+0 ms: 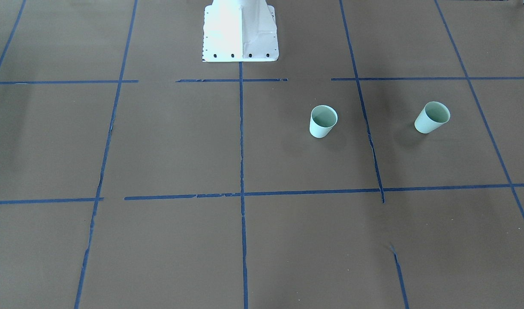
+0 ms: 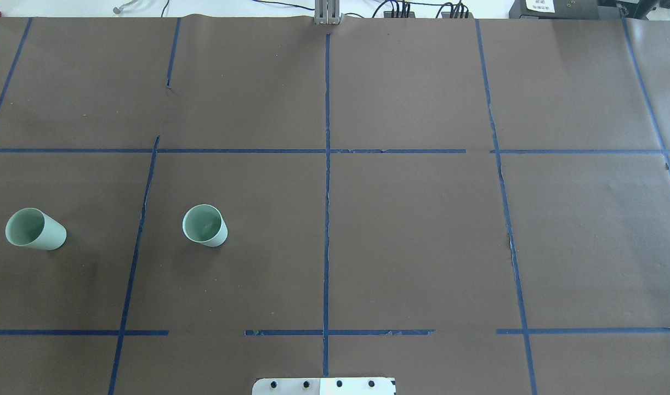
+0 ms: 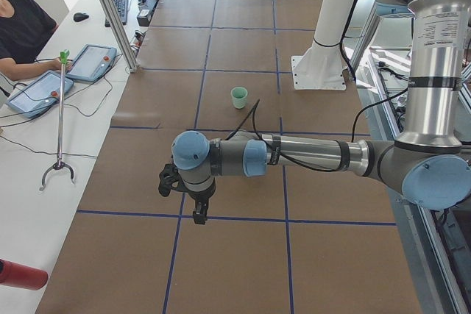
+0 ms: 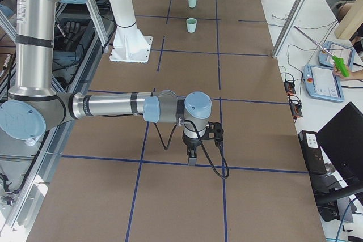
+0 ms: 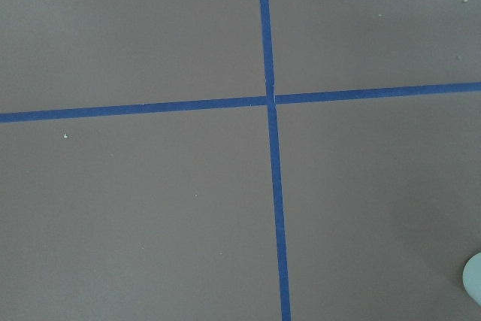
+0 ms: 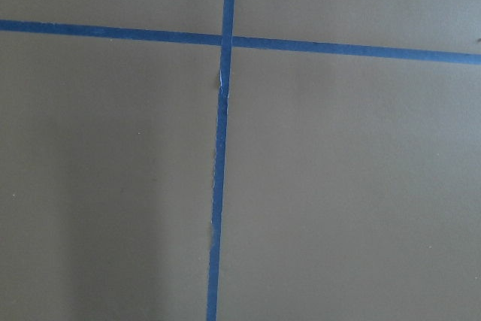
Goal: Stack cups
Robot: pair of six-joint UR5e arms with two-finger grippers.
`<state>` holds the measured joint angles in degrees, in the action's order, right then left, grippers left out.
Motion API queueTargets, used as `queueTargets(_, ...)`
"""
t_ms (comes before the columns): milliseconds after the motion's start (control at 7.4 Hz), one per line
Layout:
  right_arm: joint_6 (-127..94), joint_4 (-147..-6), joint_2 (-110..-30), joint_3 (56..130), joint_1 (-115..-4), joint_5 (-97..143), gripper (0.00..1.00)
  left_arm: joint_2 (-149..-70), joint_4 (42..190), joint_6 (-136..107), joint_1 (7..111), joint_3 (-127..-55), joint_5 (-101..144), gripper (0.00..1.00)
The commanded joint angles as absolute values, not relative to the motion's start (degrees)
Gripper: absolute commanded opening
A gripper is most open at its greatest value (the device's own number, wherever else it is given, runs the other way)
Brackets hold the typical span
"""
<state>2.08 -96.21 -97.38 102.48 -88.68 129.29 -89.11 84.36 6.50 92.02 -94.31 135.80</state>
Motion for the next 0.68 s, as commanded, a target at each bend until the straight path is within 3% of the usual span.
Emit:
queueTargets(0,2.11,-96.24,-97.38,102.48,-88.68,129.29,1.00,-88.25,85.33,7.64,91.67,-91.86,135.79,1.00)
queueTargets(541,2.11,-96.15,-97.38,102.48,-88.68,129.29,1.00,-88.51,88.15,5.91,91.23,-95.43,135.79,1.00)
